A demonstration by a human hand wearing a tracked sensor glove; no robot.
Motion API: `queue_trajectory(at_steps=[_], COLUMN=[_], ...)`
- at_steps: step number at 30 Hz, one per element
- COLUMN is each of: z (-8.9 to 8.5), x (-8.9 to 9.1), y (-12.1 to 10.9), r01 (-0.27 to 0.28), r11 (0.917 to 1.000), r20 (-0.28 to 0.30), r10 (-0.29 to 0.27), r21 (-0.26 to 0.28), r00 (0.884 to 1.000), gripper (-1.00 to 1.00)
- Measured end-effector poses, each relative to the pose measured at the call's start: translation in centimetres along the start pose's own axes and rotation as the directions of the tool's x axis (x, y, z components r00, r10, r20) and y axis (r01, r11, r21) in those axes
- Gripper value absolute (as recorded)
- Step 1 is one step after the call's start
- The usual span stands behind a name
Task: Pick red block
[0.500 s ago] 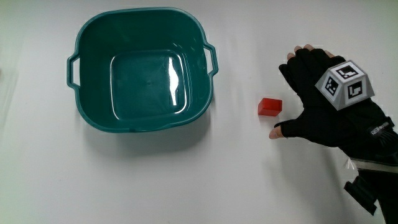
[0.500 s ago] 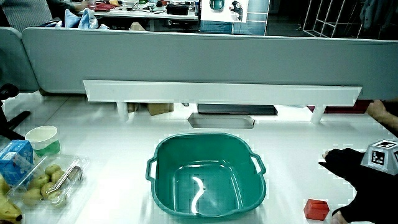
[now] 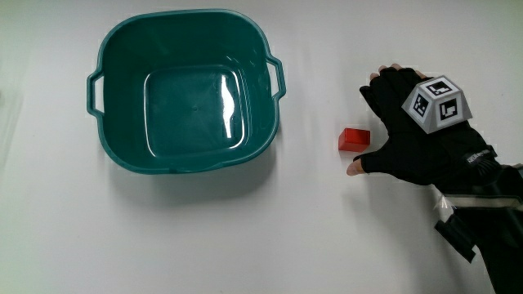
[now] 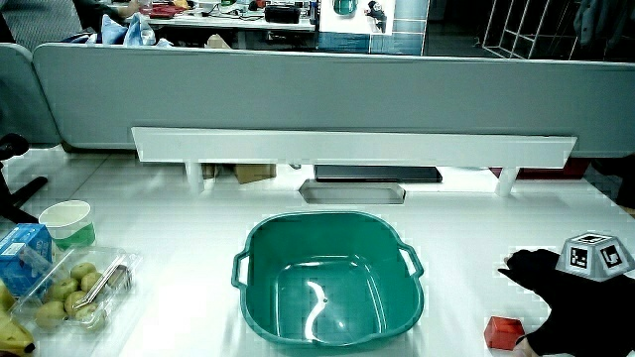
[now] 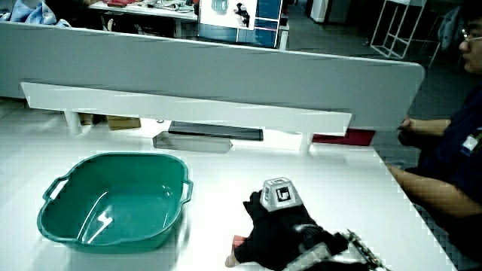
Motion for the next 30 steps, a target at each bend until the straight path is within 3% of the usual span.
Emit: queue_trajectory(at_steps=[8,18,30], z=[-1.0,-2.1,-2.0], x=[-0.1,0.0,-0.1], y=[1.8,3.1,2.9], r01=[-0.006,0.006,-0.024], r11=[0.9985,0.9969,0.9990], r20=[-0.018,-0.016,-0.030], r10=[0.005,-0.007,0.022], r21=[-0.054,-0.078,-0.037], r00=[1.000,1.000,0.999], gripper=[0.00,0.02,0.26])
